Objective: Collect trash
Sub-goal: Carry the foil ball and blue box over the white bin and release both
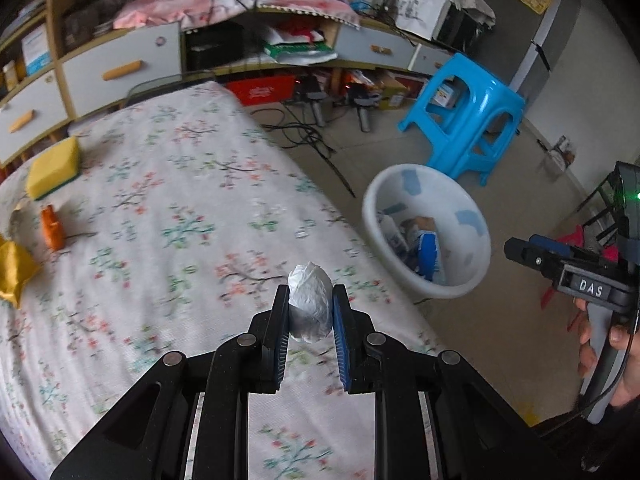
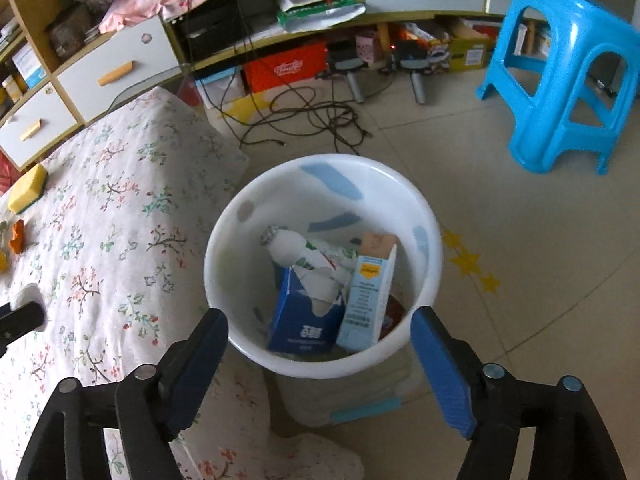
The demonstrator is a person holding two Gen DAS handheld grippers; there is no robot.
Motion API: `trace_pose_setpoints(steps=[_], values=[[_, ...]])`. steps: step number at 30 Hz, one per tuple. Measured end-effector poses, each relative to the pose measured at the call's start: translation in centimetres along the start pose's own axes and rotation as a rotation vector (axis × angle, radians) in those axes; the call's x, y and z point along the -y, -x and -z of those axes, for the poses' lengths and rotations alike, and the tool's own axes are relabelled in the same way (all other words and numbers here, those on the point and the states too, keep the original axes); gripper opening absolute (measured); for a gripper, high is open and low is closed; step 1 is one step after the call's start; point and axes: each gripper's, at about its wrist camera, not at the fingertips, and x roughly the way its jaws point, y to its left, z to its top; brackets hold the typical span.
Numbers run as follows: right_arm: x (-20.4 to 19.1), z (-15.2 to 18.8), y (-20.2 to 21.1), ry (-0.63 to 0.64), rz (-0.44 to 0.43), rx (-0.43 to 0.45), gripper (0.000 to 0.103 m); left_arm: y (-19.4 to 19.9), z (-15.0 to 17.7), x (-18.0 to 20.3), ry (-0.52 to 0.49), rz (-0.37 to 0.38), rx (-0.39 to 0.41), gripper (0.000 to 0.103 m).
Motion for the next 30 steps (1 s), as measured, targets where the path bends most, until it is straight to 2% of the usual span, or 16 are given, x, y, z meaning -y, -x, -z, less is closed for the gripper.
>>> trace_pose_setpoints(steps=[3,6,17,25,26,28,29,30], values=[[1.2,0.3,0.3,-0.024,0.005,-0.002,0.084,-0.9,-0.8,1.2,-0.02,0.034,-0.009,0.021],[2.3,0.5,0.5,-0.047,0.018,0.001,0.09,-1.9,-1.5,2.7,-0.042,0.066,-0.021,0.021],[6.2,1.2,1.3,-0.122,0.052,-0.002,0.091,-5.6,-4.4,8.2,-0.158,0.123,-0.031,0.021],[7.5,1.5,1.9,-0.149,0.061,0.006,0.092,-7.0,-5.6,10.1,-0.204,0.153,-0.028,0.023],[7.5,1.4,1.9,-0.152,0.061,0.006,0.092,-7.2,-5.8,10.2,-0.204,0.158,-0.034,0.027],[7.6,1.4,1.9,-0.158,0.06,0.01,0.092,-7.5,-6.0,10.0,-0.192,0.149,-0.039,0.043],[7.6,1.3,2.0,-0.159,0.059,0.013,0.092,-7.4,-6.1,9.8,-0.183,0.14,-0.033,0.064],[7.5,1.3,2.0,-0.159,0.058,0.015,0.092,-7.3,-6.1,9.6,-0.177,0.131,-0.022,0.077]])
